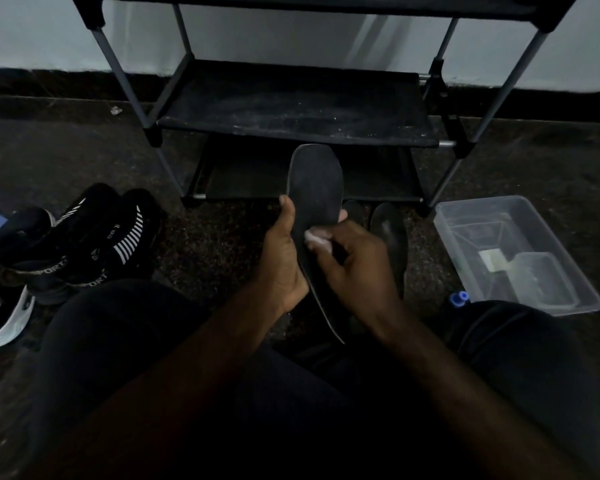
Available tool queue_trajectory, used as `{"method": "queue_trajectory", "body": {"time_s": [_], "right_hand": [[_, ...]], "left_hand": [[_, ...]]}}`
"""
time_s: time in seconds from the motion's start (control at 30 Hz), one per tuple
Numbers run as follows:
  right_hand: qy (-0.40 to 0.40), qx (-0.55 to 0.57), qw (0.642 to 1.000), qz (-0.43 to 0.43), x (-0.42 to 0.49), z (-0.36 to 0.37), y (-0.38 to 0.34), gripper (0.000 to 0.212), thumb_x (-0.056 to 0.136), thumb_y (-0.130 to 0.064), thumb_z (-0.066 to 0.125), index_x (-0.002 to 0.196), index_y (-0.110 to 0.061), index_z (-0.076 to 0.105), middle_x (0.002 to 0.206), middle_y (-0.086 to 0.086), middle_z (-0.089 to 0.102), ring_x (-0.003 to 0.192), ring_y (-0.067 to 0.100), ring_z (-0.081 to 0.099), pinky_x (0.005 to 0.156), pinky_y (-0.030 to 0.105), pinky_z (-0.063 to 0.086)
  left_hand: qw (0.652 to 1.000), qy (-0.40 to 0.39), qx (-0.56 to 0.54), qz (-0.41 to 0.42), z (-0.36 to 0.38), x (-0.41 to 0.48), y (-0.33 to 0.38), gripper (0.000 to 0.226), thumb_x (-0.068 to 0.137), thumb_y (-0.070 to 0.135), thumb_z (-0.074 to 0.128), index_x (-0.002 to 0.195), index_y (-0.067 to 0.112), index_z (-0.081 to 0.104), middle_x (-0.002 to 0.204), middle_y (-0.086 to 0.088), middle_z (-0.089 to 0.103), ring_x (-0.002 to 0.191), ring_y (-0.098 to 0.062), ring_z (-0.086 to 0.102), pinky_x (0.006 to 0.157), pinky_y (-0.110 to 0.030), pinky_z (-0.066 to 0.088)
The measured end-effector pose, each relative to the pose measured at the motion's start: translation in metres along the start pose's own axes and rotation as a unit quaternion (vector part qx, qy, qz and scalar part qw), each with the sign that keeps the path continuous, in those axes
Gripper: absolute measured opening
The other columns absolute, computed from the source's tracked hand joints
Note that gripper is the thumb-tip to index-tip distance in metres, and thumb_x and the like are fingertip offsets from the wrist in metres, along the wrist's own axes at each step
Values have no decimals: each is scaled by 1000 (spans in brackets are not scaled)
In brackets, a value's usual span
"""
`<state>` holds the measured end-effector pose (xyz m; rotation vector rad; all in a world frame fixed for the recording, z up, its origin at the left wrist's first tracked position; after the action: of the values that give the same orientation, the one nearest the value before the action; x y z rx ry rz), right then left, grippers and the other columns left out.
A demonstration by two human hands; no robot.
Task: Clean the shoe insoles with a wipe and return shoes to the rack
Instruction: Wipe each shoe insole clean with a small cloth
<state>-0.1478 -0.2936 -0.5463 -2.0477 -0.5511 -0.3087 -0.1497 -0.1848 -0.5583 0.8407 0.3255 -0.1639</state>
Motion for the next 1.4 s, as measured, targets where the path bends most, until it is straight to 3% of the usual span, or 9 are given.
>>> {"method": "queue_trajectory", "body": {"time_s": [0.1, 0.27, 0.47, 0.67, 0.83, 1.07, 1.17, 1.3, 1.4], "right_hand": [[-43, 0, 998, -36, -3, 5, -6, 15, 93, -17, 66, 105, -12, 73, 98, 2, 70, 90, 12, 66, 78, 34, 55], [75, 1, 995, 71, 12, -11, 23, 15, 92, -24, 67, 98, -12, 74, 95, 2, 74, 91, 12, 69, 79, 40, 57], [-48, 28, 998, -29, -7, 10, -12, 17, 94, -11, 64, 108, -10, 73, 101, 2, 71, 96, 11, 65, 85, 33, 54], [67, 16, 996, 52, 9, -6, 16, 13, 95, -24, 64, 99, -13, 71, 92, -4, 73, 88, 9, 70, 77, 41, 57], [-11, 72, 997, 14, -7, 8, -9, 14, 91, -13, 69, 105, -11, 73, 99, -2, 74, 94, 7, 69, 83, 35, 57], [74, -3, 995, 64, 8, -7, 11, 15, 93, -25, 66, 97, -12, 73, 93, -3, 73, 86, 9, 69, 78, 38, 57], [36, 54, 997, 46, 0, 1, -3, 11, 93, -17, 67, 101, -12, 73, 97, -5, 73, 93, 6, 67, 89, 36, 54], [0, 59, 998, -2, -6, 7, -16, 13, 93, -10, 66, 104, -10, 73, 99, -1, 73, 95, 8, 67, 83, 32, 54], [40, -17, 999, 17, 3, 0, 1, 13, 96, -22, 64, 101, -14, 73, 95, -1, 72, 87, 11, 67, 78, 35, 55]], "left_hand": [[1000, 12, 2, -4, 1, -2, 1, 74, 96, 64, 28, 110, 4, 70, 123, -20, 65, 117, -29, 62, 105, -41, 44], [1000, 1, -19, 2, 4, -1, 4, 75, 98, 61, 25, 127, 1, 57, 129, -22, 59, 118, -31, 58, 103, -40, 46], [999, 37, 26, -11, -1, -2, 2, 79, 93, 67, 28, 109, 0, 66, 120, -21, 66, 115, -31, 62, 99, -40, 48], [1000, 12, 5, -1, 3, -1, 1, 70, 98, 60, 24, 113, 6, 66, 111, -16, 69, 102, -25, 67, 85, -32, 56], [999, 29, 25, -19, -1, 0, 0, 79, 94, 66, 28, 126, 0, 58, 123, -20, 65, 115, -29, 63, 92, -36, 53], [1000, 8, 26, -13, 3, 2, 0, 76, 99, 59, 20, 96, 6, 75, 106, -16, 71, 98, -23, 69, 85, -30, 57], [999, 20, 20, -18, 1, 1, -2, 74, 97, 61, 23, 111, 3, 67, 122, -19, 65, 113, -26, 64, 93, -33, 53], [999, 28, 31, -7, -1, 1, -1, 76, 95, 64, 28, 120, 0, 62, 121, -21, 66, 116, -29, 63, 98, -37, 49], [999, 30, 32, -2, 1, 0, 1, 71, 98, 60, 25, 114, 3, 65, 118, -19, 67, 110, -28, 65, 95, -36, 51]]}}
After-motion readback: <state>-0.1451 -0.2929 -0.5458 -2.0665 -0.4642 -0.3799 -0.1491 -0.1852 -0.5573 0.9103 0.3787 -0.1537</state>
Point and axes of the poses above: each hand's wrist, its own x-axis towards the middle knuckle, its own z-axis out of the palm, y = z × x, the point moved 3 cm from there along x, towards the middle knuckle
